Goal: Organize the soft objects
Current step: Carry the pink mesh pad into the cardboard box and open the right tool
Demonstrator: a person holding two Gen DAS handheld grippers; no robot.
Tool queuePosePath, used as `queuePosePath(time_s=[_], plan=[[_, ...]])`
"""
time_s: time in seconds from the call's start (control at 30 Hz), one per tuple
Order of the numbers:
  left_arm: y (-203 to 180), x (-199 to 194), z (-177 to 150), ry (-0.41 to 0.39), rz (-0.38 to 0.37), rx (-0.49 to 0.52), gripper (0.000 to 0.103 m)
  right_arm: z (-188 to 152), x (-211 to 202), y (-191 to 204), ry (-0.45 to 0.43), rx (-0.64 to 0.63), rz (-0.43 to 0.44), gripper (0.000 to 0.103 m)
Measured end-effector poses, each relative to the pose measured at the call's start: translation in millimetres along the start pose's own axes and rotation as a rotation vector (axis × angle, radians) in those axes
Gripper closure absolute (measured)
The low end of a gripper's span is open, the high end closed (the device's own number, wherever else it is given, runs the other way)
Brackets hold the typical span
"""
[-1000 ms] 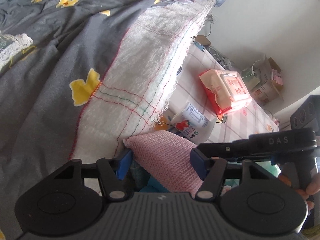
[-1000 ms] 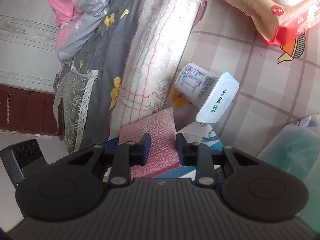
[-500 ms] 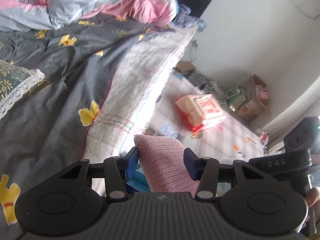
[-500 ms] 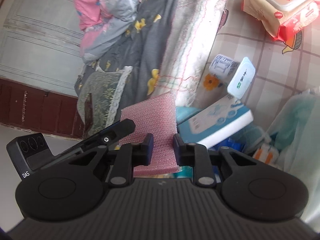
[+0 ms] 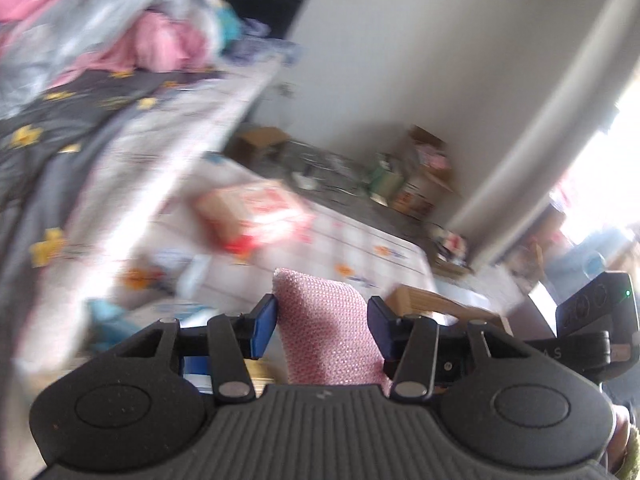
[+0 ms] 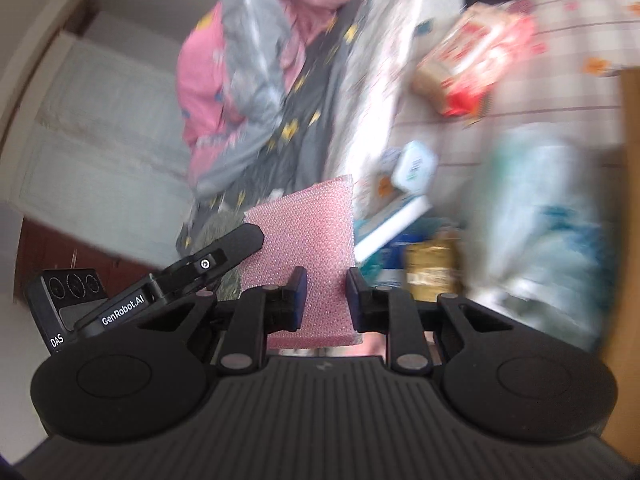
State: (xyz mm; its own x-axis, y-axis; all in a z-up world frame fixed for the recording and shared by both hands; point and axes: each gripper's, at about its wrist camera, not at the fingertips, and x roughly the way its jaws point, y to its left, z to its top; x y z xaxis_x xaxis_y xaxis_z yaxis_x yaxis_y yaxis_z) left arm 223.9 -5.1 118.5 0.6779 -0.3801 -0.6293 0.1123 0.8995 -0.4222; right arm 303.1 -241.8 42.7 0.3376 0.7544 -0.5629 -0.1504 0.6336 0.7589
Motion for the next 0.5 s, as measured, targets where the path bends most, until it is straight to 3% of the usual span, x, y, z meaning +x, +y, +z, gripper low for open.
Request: queuePosePath(time_s=[0.27,0.4,0.5], plan=[[-106.8,88.0,-21.0,0.122,-0.15,0.128,0.053,-24.8,-115.2,-85.7,-0.199,0.133,-0.108,0.083],[-140.6,136.6,-33.5,0.186,-0.166,0.182,0.053,-29.5,-141.8,-136.9,-0.247,0.214,-0.146,0.083],[-153.2,173.4,-42.0,0.217,-0.149,0.225,0.047,-24.6,-140.0,-173.0,-0.248,0.255,-0.183,0.083]])
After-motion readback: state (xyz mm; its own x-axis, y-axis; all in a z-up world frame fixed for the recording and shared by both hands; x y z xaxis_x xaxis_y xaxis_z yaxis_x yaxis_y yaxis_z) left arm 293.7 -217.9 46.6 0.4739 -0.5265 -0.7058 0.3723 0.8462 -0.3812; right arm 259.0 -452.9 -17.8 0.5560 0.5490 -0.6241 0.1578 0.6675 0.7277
